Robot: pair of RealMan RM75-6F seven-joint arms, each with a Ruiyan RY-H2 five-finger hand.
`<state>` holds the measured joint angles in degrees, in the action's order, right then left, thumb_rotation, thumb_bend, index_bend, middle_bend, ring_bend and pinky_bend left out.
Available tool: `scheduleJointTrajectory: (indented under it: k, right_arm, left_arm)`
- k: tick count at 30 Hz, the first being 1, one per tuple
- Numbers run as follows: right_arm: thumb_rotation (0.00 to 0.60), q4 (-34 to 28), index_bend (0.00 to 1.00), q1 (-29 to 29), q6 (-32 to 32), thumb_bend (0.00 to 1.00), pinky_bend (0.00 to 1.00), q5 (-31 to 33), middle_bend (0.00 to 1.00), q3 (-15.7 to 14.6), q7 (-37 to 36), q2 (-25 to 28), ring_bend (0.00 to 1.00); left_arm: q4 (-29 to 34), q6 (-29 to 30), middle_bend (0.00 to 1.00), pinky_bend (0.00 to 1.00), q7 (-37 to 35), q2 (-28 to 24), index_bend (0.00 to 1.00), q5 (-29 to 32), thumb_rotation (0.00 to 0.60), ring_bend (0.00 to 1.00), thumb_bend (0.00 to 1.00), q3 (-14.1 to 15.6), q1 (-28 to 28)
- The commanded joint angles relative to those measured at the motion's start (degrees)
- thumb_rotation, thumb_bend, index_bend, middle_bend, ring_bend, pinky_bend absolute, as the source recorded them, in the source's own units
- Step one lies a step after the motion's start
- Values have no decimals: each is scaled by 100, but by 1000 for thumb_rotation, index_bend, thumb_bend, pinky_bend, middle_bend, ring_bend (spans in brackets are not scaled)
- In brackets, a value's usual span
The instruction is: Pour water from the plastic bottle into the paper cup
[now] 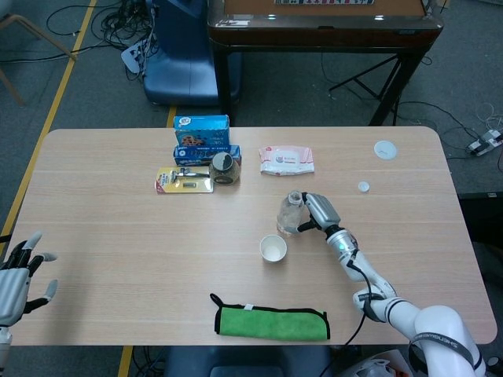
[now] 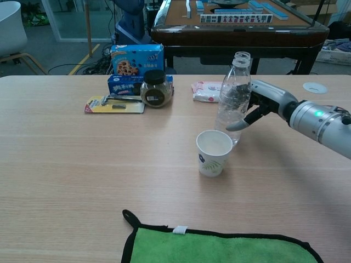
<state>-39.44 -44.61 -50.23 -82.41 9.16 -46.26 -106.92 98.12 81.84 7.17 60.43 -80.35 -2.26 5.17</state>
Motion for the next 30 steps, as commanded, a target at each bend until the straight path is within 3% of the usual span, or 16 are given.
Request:
scheduleJointTrajectory:
  k: [1,8,14,30]
  right_arm:
    - [600,42,466,-3,-39,0,419,8,477,13,4,-29,373]
    - [600,92,577,4,-281,0,488,20,579,74,347,-57,473]
    - [600,-17,628,-5,-455,0,533,23,629,99,1062,29,525]
    - [600,-625,647,-120,-494,0,546,-22,649,-47,4182,525,547]
  left_arm:
    - [0,-4,31,316,-2,-3,332,5,600,71,335,-1,0]
    - [6,-9,31,316,4,-9,332,9,600,71,335,0,-1]
    - [19,-8,31,316,22,-10,332,0,600,71,335,1,2]
    - [46,-43,31,316,69,-17,332,26,600,72,335,5,14]
